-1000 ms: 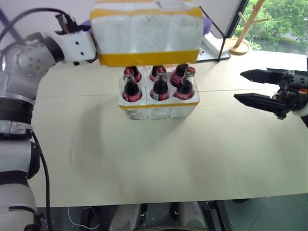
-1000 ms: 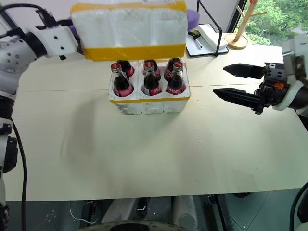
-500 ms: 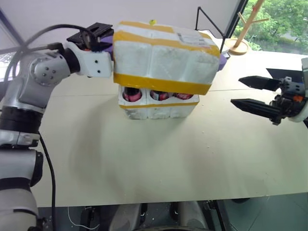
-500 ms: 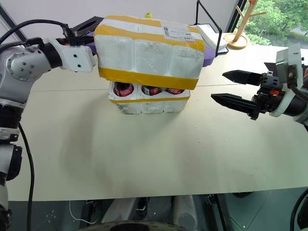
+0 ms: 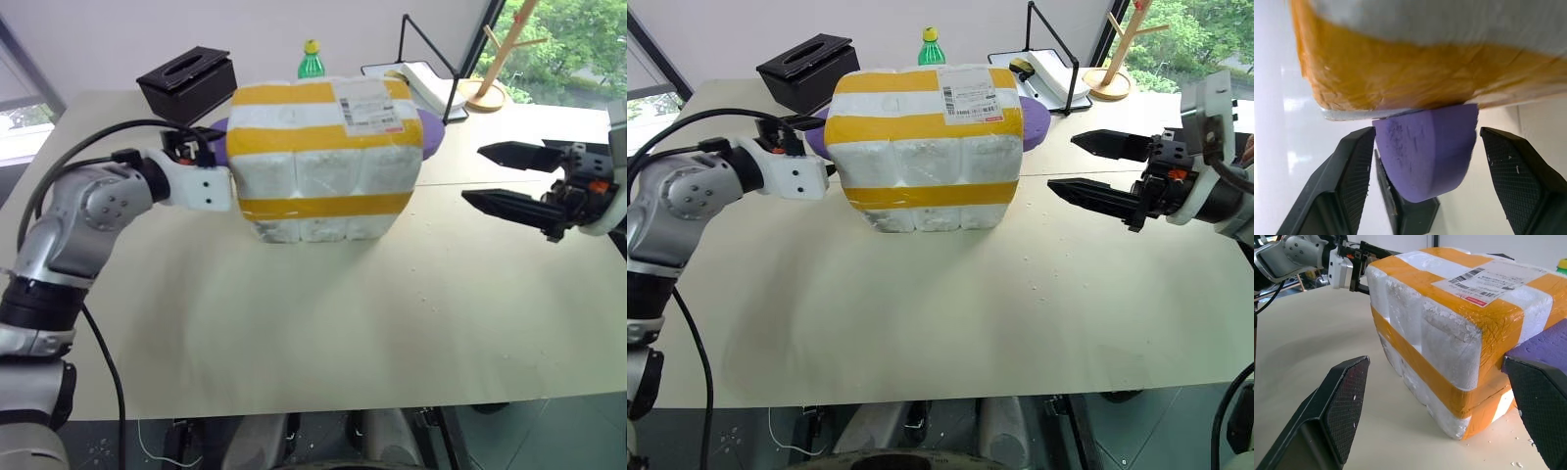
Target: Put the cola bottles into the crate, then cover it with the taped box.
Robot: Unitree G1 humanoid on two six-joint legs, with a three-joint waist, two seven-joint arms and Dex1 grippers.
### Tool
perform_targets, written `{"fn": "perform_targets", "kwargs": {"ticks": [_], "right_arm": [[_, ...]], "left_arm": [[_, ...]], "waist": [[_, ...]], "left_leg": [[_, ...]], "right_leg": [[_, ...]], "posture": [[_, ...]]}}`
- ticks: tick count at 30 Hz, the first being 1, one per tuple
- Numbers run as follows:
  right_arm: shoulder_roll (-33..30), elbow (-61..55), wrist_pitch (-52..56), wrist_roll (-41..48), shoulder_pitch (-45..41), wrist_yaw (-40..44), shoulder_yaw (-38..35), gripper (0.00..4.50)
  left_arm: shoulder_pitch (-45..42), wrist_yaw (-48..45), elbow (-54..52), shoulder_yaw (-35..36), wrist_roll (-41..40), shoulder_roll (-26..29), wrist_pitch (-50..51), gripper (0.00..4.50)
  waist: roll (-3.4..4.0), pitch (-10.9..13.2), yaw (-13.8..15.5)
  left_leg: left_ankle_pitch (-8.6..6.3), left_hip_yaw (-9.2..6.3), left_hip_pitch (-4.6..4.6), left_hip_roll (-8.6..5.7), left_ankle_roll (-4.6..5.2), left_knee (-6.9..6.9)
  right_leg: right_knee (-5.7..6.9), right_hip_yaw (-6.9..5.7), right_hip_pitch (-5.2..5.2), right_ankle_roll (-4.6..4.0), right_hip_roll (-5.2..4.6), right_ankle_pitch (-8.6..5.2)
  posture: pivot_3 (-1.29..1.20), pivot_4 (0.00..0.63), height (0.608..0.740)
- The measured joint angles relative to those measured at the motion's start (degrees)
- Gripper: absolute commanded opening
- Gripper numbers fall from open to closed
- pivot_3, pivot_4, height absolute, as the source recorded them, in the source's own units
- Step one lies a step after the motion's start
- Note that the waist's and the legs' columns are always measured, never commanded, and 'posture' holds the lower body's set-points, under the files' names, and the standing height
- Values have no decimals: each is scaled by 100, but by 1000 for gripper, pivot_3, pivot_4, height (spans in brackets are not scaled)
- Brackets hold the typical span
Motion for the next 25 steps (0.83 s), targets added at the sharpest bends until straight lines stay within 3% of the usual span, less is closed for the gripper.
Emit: {"fn": "perform_targets", "kwargs": {"ticks": [4,8,11,14,20,22,25], "right_arm": [[-1,17,-3,-17,8,12,5,4500],[-3,43,-12,-101,9,59,26,4500],[-9,141,-21,-167,3,114,68,4500],[-9,243,-28,-229,-27,151,137,4500],[-1,285,-138,-344,-144,207,246,4500],[0,285,-203,-366,-47,296,226,4500],[0,298,-325,-519,197,455,280,4500]], "left_arm": [[539,-596,-671,688,-1575,6,401,3689],[1208,-1380,-1372,1617,-4115,268,2967,3689],[1636,-2015,-1383,2357,-5305,809,4228,3689],[1762,-2375,-1334,2628,-5486,1082,4473,3689],[1883,-3090,-737,3252,-6574,1699,5938,3689],[2306,-3514,-582,3496,-6574,1998,6126,3689],[2773,-3829,-542,3606,-6356,2018,5997,3689]], "waist": [[1,0,2],[1,0,-18],[6,0,-48],[10,0,-19],[9,0,-30],[13,-1,-55],[13,0,-53]], "left_leg": [[-1,0,0,1,0,-1],[-10,-2,2,3,16,1],[-10,-1,10,5,16,-2],[-9,0,16,3,15,-4],[-10,-1,16,5,15,-8],[-10,1,21,4,14,-16],[-9,1,22,6,12,-18]], "right_leg": [[-1,0,1,0,-2,0],[1,0,1,0,3,0],[3,0,3,-2,8,-1],[0,0,12,-2,6,-1],[0,0,8,-3,8,-2],[-2,1,8,-4,7,-2],[-3,2,10,-4,4,-3]], "posture": [[0,150,736],[0,150,736],[0,150,736],[0,150,736],[0,150,736],[0,150,736],[0,150,736]]}}
